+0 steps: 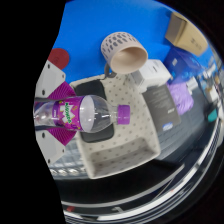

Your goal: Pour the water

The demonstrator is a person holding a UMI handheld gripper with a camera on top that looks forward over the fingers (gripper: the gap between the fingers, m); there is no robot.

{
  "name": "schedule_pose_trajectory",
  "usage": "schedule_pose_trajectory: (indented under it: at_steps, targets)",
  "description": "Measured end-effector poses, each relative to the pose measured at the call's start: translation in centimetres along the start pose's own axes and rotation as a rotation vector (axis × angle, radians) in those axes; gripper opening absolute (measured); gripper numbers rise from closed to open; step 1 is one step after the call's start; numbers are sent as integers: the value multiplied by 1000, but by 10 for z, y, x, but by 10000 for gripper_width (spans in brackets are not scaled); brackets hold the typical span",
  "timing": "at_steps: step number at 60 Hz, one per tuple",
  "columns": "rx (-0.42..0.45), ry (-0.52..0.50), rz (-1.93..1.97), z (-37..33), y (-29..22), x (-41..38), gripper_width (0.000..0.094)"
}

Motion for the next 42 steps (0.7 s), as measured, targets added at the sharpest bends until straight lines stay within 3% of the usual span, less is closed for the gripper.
schedule_pose_trajectory:
  at_steps: [22, 32, 42]
  targets:
    - [6, 69, -780, 29, -46, -20, 318]
    - [33, 78, -851, 32, -55, -22, 319]
    - [26, 14, -701, 26, -54, -27, 321]
Point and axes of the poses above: the point between the fingertips, and its own axes, seen from behind it with the camera up: x to the right, y down, z forward, the way the camera looks, the point moved 10 cm from there along -z, backward, against the way the camera looks, and after that the axes turned 11 degrees about z, right-handed, at the moved point
